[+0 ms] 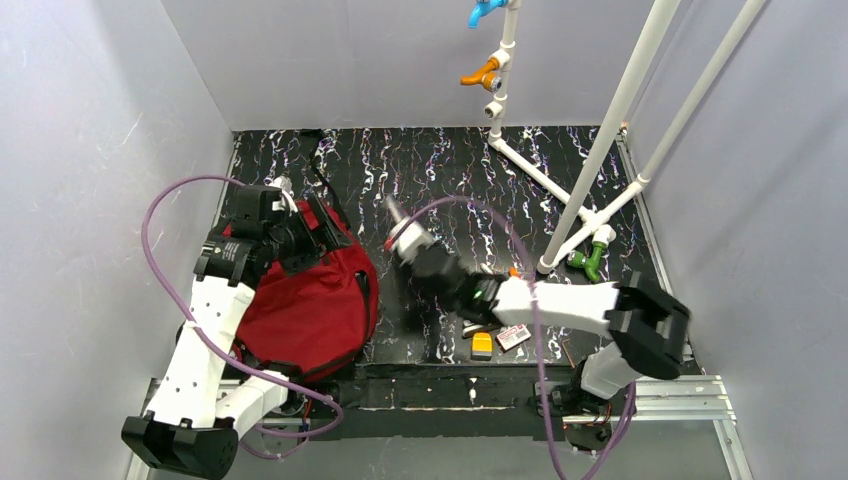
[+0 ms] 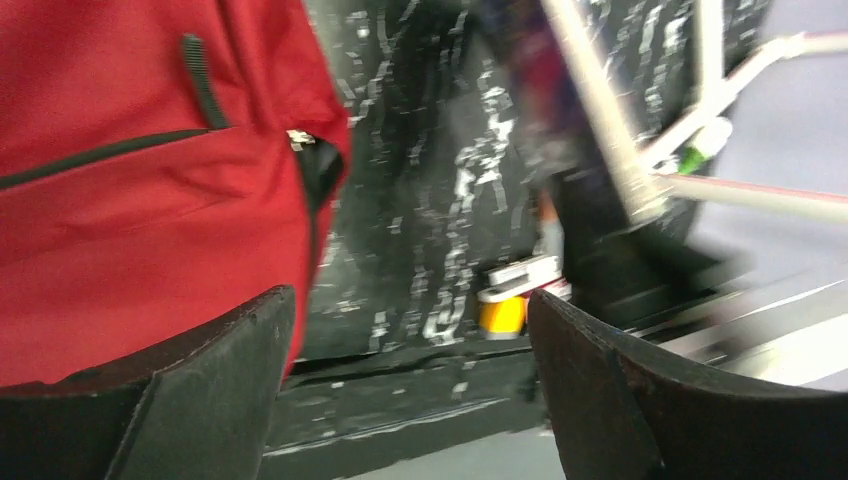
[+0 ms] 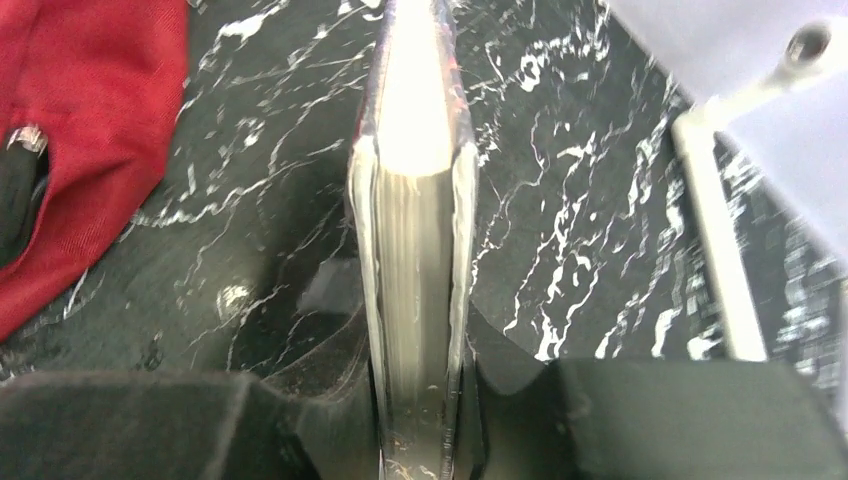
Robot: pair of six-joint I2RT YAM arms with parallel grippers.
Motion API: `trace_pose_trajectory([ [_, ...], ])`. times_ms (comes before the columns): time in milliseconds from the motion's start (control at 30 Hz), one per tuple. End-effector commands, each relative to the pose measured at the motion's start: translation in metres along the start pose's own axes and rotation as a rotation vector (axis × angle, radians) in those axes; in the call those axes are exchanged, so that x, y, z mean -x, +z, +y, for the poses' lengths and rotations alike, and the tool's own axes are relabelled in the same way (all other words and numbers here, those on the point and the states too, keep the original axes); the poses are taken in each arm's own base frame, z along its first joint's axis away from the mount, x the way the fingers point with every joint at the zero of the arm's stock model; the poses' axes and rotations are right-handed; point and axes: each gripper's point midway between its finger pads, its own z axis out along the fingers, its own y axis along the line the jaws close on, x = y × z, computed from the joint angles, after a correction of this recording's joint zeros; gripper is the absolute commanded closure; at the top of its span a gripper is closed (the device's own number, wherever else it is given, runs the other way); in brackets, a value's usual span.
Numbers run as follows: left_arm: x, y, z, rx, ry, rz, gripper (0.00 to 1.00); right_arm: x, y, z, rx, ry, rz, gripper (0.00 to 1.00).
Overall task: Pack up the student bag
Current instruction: Pick up the book from the center of the board.
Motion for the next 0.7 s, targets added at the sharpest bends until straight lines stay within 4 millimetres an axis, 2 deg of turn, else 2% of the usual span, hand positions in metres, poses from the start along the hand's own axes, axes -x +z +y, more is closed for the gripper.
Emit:
trace_pose_trajectory([
  [0,-0.023,-0.018,0.048,0.175,0.257,0.121,0.2,0.017,-0.003,-0.063,0.098,0.504,-0.039,0.99],
  [100,-0.072,-0.008,0.049,0.113,0.251,0.358,0.28,0.015,-0.009,-0.082,0.2,0.623,-0.005,0.99],
  [200,-0.104,0.002,0.071,0.266,0.432,0.405,0.26,0.026,-0.018,-0.096,0.222,0.648,-0.018,0.99],
  [267,-0.111,0.005,0.085,0.395,0.534,0.401,0.24,0.034,-0.022,-0.101,0.243,0.668,-0.047,0.99],
  [333,-0.117,0.008,0.094,0.502,0.566,0.437,0.19,0.037,-0.024,-0.105,0.258,0.695,-0.059,0.99],
  [433,-0.125,0.013,0.101,0.612,0.656,0.46,0.03,0.039,-0.025,-0.106,0.284,0.73,-0.067,0.99],
  [567,-0.129,0.019,0.12,0.812,0.737,0.498,0.02,0.035,-0.027,-0.107,0.308,0.769,-0.06,0.99],
  [667,-0.129,0.021,0.127,0.913,0.803,0.491,0.02,0.033,-0.028,-0.11,0.315,0.789,-0.06,0.99],
])
